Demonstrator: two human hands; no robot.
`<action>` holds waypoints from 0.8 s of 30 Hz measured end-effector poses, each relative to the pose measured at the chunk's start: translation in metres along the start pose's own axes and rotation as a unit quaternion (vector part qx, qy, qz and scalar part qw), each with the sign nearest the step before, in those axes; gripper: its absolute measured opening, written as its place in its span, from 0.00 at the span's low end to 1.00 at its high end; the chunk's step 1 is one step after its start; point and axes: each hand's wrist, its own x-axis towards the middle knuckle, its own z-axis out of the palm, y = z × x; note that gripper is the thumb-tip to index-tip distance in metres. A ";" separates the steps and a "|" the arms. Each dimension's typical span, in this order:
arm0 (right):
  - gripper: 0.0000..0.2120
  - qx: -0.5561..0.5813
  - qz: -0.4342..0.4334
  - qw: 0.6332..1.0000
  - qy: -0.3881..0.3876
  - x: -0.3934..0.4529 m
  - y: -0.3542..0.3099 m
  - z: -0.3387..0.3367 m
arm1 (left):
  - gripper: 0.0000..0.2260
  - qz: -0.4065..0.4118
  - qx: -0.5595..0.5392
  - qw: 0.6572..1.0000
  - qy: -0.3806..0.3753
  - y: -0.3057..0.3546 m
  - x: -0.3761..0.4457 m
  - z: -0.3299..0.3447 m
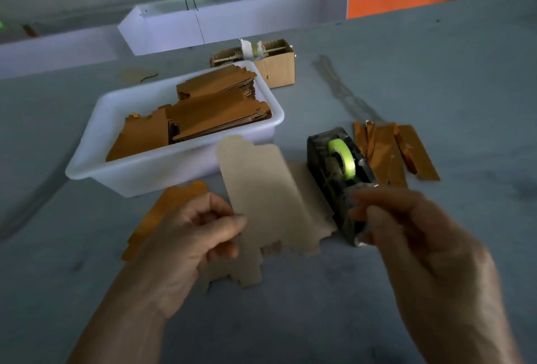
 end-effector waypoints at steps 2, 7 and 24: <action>0.09 0.018 0.029 0.998 -0.050 -0.006 -0.002 0.008 | 0.07 -0.009 -0.069 0.996 -0.055 0.004 -0.007 0.001; 0.12 0.157 0.188 0.954 -0.171 -0.002 -0.005 0.025 | 0.02 -0.025 -0.105 0.988 -0.107 -0.004 -0.012 0.005; 0.02 0.232 0.207 0.926 -0.213 -0.007 0.008 0.021 | 0.15 -0.024 -0.038 0.998 -0.050 -0.009 -0.016 0.043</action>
